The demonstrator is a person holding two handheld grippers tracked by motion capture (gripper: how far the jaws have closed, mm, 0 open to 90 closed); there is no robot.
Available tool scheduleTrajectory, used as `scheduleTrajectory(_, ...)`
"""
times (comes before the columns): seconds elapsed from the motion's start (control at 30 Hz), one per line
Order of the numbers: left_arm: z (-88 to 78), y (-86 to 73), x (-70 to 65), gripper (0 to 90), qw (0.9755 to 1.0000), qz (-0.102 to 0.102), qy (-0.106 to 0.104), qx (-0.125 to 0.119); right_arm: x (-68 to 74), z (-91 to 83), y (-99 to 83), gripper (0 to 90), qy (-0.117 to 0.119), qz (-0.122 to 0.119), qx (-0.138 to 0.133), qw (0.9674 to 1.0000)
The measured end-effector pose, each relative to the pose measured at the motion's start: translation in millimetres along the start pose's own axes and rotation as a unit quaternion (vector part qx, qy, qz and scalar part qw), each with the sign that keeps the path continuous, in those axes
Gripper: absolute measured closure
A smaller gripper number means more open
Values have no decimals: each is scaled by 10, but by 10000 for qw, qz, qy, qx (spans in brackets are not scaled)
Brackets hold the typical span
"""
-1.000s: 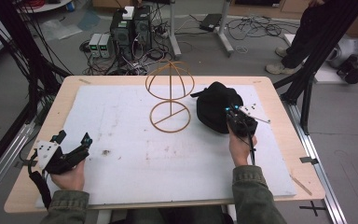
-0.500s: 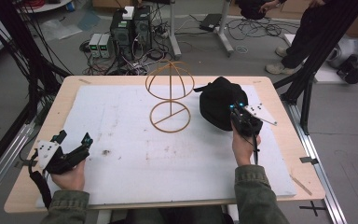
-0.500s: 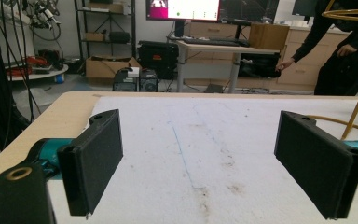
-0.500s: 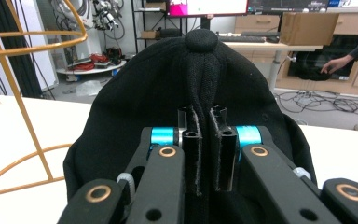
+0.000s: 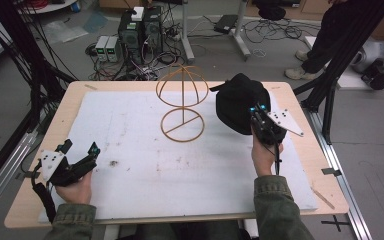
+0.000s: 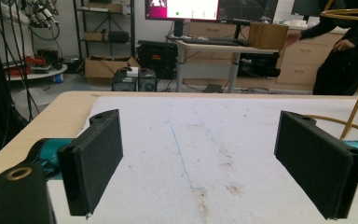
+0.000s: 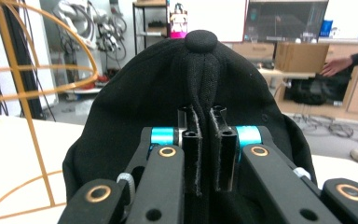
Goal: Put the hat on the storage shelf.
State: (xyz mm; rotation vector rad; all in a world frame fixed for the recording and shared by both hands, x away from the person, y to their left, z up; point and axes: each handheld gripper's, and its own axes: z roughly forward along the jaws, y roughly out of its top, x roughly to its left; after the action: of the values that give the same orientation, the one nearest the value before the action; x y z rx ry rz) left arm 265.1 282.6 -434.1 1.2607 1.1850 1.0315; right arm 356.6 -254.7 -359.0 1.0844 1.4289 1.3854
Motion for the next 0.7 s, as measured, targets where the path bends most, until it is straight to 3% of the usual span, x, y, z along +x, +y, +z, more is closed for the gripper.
scheduleTrajectory(0.7, 1, 2, 1, 154, 10000, -16, -15, -15, 44, -26, 328, 856, 46, -87, -464, 9989)
